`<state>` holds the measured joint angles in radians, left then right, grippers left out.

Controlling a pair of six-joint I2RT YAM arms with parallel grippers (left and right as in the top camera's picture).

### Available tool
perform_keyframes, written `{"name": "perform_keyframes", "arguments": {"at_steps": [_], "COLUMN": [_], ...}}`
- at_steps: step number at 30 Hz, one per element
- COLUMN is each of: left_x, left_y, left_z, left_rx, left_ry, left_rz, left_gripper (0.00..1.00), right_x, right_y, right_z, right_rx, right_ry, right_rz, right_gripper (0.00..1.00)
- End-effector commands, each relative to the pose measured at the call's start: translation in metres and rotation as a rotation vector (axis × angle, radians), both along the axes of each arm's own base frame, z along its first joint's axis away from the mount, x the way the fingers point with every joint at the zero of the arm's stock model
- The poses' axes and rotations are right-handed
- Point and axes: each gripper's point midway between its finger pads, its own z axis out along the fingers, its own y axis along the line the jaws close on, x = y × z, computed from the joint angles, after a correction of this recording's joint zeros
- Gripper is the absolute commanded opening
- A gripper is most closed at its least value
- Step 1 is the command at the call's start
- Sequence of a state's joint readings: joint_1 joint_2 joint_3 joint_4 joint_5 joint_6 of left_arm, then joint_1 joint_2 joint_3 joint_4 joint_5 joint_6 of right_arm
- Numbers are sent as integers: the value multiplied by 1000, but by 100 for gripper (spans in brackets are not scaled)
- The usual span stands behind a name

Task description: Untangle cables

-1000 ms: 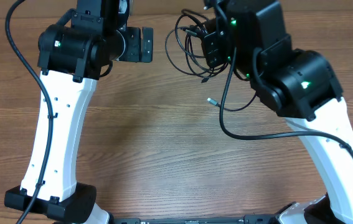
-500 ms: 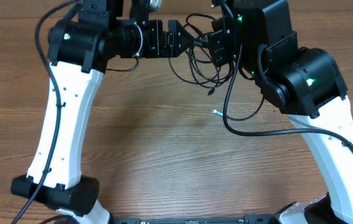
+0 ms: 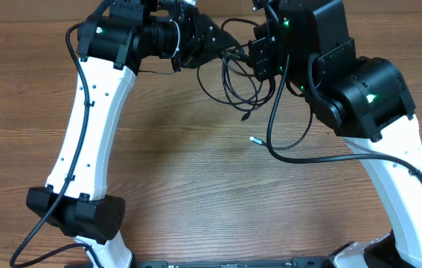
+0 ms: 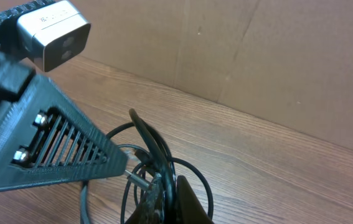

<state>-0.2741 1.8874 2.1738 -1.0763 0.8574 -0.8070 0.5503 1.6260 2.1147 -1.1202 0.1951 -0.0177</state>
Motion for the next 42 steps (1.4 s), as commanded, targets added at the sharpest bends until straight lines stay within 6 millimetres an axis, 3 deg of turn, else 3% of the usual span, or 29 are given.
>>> {"name": "perform_keyframes", "arguments": {"at_steps": [1, 5, 8, 16, 20, 27, 38, 42], "left_x": [3, 2, -1, -5, -9, -10, -24, -32], "left_y": [-2, -1, 16, 117, 151, 173, 216, 233], "left_z": [-1, -3, -13, -37, -37, -27, -7, 4], "left_rx": [-27, 25, 65, 201, 216, 226, 255, 267], "left_ry": [30, -136, -131, -53, -41, -77, -127, -149], "left_rz": [-7, -99, -111, 0, 50, 100, 205, 260], "left_gripper": [4, 4, 4, 4, 4, 4, 4, 4], "right_x": [-3, -4, 1, 23, 25, 25, 4, 1], "right_y": [-6, -9, -28, -150, -185, -218, -330, -343], "right_z": [19, 21, 25, 13, 11, 11, 13, 12], "right_rx": [30, 63, 73, 57, 65, 29, -11, 59], "right_ry": [-44, -39, -45, 8, 19, 11, -2, 1], "right_rz": [-21, -44, -95, -402, -470, -543, -828, -808], "right_gripper": [4, 4, 4, 4, 4, 4, 4, 4]}}
